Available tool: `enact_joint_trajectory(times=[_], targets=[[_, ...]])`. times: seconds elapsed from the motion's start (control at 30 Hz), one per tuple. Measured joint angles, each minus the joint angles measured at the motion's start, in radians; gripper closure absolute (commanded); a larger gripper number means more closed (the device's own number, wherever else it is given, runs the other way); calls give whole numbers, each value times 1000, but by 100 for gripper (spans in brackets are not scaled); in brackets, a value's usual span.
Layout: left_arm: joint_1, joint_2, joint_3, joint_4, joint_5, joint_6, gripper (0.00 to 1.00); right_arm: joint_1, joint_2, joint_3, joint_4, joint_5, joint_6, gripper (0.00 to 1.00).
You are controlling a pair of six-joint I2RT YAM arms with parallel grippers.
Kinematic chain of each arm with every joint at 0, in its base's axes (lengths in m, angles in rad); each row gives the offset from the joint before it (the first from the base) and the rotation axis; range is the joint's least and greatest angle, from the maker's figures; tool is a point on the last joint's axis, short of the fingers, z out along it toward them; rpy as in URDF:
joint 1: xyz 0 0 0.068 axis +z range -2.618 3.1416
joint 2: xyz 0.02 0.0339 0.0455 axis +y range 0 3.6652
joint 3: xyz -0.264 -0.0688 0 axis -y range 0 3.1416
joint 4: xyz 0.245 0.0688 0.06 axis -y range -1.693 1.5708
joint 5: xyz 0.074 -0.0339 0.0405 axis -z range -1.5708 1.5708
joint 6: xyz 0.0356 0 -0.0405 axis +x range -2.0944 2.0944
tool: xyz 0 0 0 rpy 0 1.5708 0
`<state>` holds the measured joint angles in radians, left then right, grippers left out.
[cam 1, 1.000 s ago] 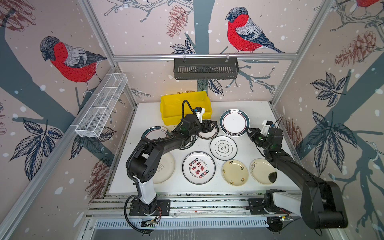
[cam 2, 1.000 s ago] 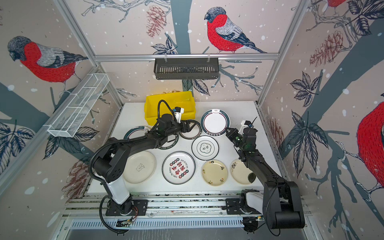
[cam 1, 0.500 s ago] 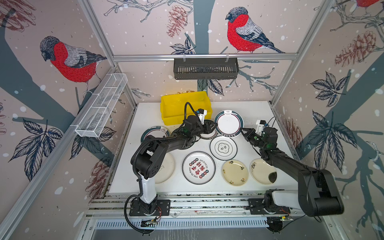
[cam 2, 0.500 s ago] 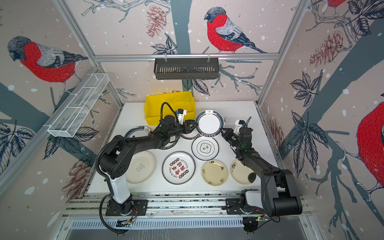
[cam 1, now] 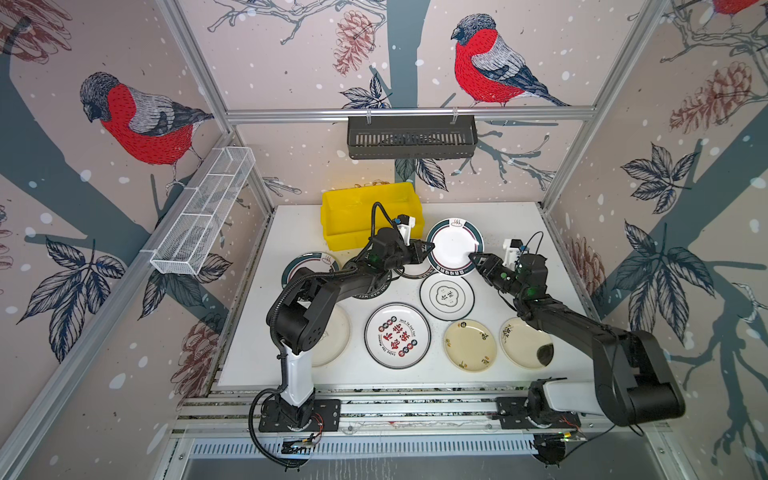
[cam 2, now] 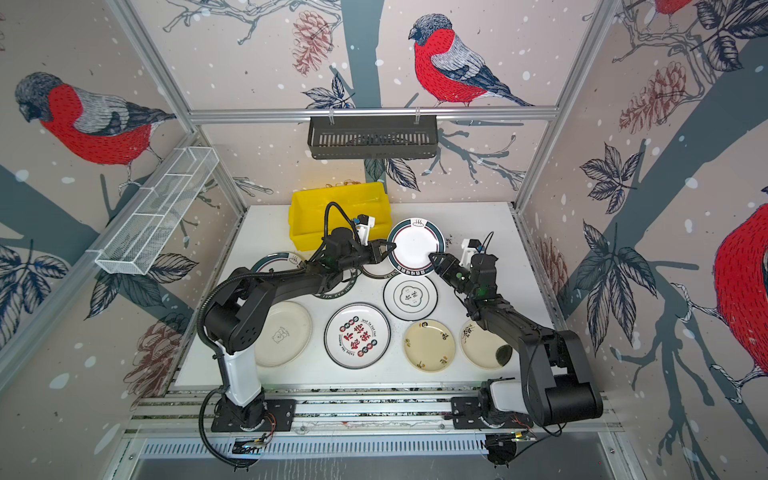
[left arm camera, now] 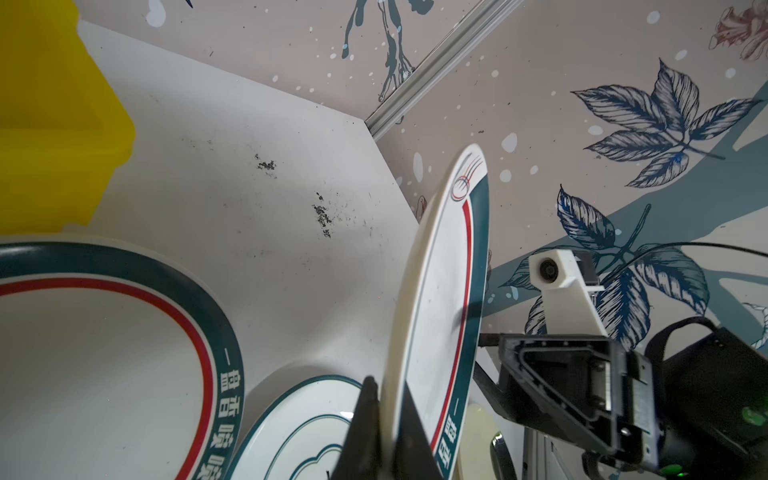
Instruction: Place the plates into the plastic bin on the countertop
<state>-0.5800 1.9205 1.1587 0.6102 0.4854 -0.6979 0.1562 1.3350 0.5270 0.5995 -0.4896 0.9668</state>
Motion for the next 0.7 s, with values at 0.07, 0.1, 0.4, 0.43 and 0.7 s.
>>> enact_joint_trajectory(times=[0.07, 0.1, 0.4, 0.43, 0.7], targets=[[5, -3, 14, -34, 0, 10, 100, 0, -16, 0, 0, 1, -10, 6], [10, -6, 20, -48, 0, 26, 100, 0, -25, 2, -6, 7, -21, 4], [130, -53, 35, -108, -75, 43, 100, 6, -133, 38, -153, 133, -137, 0], [139, -61, 39, -115, -89, 45, 100, 6, -140, 40, -168, 144, -153, 0], [257, -88, 56, -146, -228, 100, 100, 6, -172, 42, -246, 205, -211, 0]])
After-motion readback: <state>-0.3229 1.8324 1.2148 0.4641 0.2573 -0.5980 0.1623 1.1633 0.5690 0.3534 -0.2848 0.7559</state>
